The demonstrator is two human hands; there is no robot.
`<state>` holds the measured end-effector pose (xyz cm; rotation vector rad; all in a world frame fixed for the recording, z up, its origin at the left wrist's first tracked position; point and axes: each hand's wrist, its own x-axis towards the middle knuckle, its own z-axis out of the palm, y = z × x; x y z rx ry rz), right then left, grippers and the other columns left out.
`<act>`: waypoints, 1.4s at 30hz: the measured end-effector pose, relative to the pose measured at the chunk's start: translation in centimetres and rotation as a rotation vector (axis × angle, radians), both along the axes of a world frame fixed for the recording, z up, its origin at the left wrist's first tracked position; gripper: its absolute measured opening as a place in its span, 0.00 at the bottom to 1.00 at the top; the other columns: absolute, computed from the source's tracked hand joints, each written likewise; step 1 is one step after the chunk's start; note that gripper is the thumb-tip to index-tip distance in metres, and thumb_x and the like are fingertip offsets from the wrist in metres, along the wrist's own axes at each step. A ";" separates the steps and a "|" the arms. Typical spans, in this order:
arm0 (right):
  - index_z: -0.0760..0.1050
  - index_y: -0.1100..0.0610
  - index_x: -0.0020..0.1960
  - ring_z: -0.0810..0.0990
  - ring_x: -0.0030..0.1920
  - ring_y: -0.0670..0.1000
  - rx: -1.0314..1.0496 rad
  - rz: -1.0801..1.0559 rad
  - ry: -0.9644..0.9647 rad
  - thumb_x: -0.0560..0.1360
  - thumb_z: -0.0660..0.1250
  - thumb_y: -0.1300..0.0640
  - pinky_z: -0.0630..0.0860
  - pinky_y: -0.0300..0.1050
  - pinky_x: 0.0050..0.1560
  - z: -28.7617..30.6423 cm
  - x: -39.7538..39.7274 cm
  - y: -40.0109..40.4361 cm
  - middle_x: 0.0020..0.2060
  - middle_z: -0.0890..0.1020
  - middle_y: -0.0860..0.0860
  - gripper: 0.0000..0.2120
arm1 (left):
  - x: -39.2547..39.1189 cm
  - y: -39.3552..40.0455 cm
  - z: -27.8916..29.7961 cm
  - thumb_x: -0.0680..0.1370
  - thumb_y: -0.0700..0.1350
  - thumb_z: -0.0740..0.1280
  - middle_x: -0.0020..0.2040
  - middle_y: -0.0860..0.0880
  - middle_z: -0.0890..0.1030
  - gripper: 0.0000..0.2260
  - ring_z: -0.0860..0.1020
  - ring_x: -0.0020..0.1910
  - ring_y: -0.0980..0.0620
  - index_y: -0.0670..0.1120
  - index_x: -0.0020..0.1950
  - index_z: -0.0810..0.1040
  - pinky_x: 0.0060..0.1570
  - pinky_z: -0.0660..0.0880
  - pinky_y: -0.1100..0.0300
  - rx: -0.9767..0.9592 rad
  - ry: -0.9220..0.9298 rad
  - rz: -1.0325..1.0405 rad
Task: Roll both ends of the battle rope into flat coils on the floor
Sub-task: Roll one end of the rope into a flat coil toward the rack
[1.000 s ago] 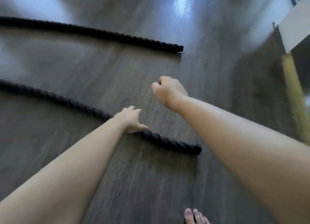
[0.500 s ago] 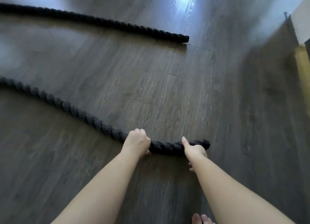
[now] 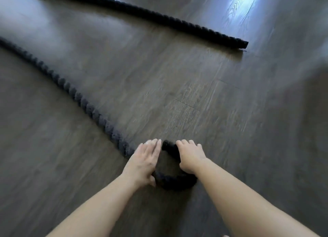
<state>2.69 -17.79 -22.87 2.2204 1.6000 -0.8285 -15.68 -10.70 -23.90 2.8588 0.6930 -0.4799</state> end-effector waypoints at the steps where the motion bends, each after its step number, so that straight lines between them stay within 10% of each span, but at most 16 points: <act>1: 0.60 0.53 0.74 0.66 0.70 0.58 0.000 0.084 -0.014 0.75 0.66 0.58 0.66 0.57 0.66 -0.1 -0.7 0.4 0.69 0.68 0.52 0.30 | -0.3 0.2 0.4 0.56 0.65 0.80 0.79 0.36 0.57 0.67 0.59 0.77 0.37 0.33 0.80 0.49 0.76 0.60 0.44 -0.009 0.056 0.040; 3: 0.60 0.53 0.75 0.66 0.69 0.57 0.010 0.254 -0.057 0.75 0.66 0.57 0.67 0.55 0.64 -0.2 -1.9 1.0 0.69 0.69 0.52 0.30 | -0.1 0.1 0.8 0.62 0.65 0.79 0.82 0.40 0.46 0.66 0.45 0.81 0.40 0.37 0.81 0.39 0.78 0.44 0.42 -0.051 0.127 0.054; 7: 0.58 0.52 0.76 0.66 0.68 0.57 0.025 0.471 -0.076 0.77 0.64 0.58 0.66 0.52 0.62 -0.4 -3.3 2.1 0.68 0.68 0.51 0.30 | -0.7 -0.2 0.1 0.62 0.64 0.79 0.71 0.44 0.69 0.56 0.64 0.73 0.44 0.38 0.78 0.58 0.77 0.50 0.47 -0.088 0.083 0.090; 13: 0.63 0.49 0.73 0.65 0.67 0.57 0.035 0.403 -0.014 0.76 0.63 0.57 0.66 0.53 0.63 -0.7 -4.4 2.9 0.67 0.69 0.51 0.26 | -2.7 -2.1 -0.3 0.73 0.62 0.73 0.73 0.44 0.68 0.51 0.66 0.71 0.46 0.36 0.81 0.50 0.74 0.54 0.57 -0.174 -0.021 0.272; 20: 0.46 0.57 0.79 0.55 0.73 0.63 0.195 -1.130 0.090 0.72 0.71 0.43 0.60 0.60 0.72 0.0 -8.3 3.0 0.78 0.47 0.57 0.47 | -2.5 -3.0 -0.5 0.74 0.67 0.67 0.71 0.45 0.71 0.49 0.70 0.70 0.47 0.37 0.81 0.51 0.75 0.55 0.50 -0.076 0.046 0.414; 23: 0.39 0.62 0.79 0.53 0.74 0.69 0.053 -1.354 0.251 0.68 0.74 0.36 0.58 0.63 0.73 0.0 -9.7 4.4 0.78 0.40 0.60 0.61 | -2.3 -3.1 -0.4 0.75 0.66 0.66 0.71 0.46 0.72 0.47 0.72 0.69 0.47 0.38 0.81 0.52 0.73 0.59 0.51 -0.074 0.043 0.469; 29: 0.29 0.65 0.77 0.47 0.75 0.75 -0.156 -1.195 0.176 0.62 0.76 0.31 0.54 0.70 0.71 -0.1 -10.5 6.9 0.77 0.35 0.65 0.72 | -3.6 -2.4 -0.3 0.76 0.62 0.69 0.69 0.46 0.73 0.46 0.75 0.63 0.46 0.39 0.81 0.50 0.58 0.72 0.53 -0.160 -0.011 0.419; 36: 0.31 0.63 0.77 0.50 0.74 0.73 -0.118 -0.771 0.103 0.63 0.78 0.40 0.63 0.71 0.67 -0.5 -10.8 8.7 0.78 0.39 0.61 0.68 | -7.0 -1.0 1.2 0.74 0.49 0.72 0.82 0.38 0.46 0.50 0.63 0.72 0.41 0.39 0.81 0.38 0.70 0.66 0.50 -0.309 0.158 0.183; 42: 0.31 0.61 0.78 0.51 0.74 0.71 -0.116 -0.397 0.044 0.63 0.77 0.36 0.67 0.74 0.62 -0.4 -10.1 10.4 0.77 0.39 0.61 0.69 | -8.6 1.2 4.3 0.80 0.44 0.66 0.82 0.38 0.48 0.39 0.51 0.80 0.41 0.39 0.82 0.44 0.78 0.48 0.43 -0.154 0.451 -0.034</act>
